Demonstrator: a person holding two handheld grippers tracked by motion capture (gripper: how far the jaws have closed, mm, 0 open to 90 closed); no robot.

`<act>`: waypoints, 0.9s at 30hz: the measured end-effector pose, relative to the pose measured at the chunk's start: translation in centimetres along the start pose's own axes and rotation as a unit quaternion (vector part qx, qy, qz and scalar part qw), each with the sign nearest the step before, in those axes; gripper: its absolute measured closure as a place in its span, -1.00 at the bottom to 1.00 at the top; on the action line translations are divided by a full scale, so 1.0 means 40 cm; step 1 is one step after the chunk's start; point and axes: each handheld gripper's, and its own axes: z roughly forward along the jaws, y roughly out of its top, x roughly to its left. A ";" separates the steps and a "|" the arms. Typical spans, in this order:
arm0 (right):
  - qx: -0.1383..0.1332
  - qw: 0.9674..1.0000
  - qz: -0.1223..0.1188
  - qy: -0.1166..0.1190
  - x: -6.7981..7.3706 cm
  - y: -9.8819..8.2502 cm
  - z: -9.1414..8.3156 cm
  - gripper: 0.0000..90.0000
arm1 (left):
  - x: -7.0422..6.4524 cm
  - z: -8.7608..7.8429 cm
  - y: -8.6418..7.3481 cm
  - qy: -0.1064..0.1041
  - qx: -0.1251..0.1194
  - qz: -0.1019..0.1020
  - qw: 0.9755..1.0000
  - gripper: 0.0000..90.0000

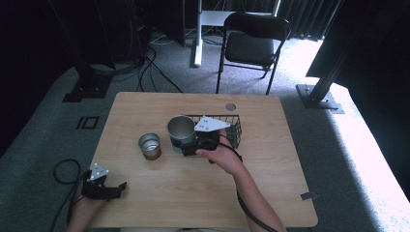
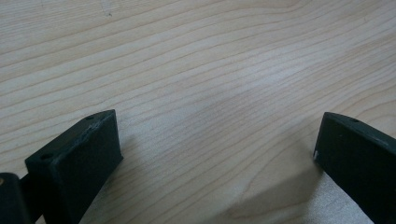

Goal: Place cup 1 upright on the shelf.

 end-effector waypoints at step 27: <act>-0.029 0.980 0.050 -0.192 -0.190 0.003 -0.123 -0.68 | 0.000 0.000 0.000 0.000 0.000 0.000 1.000 -0.97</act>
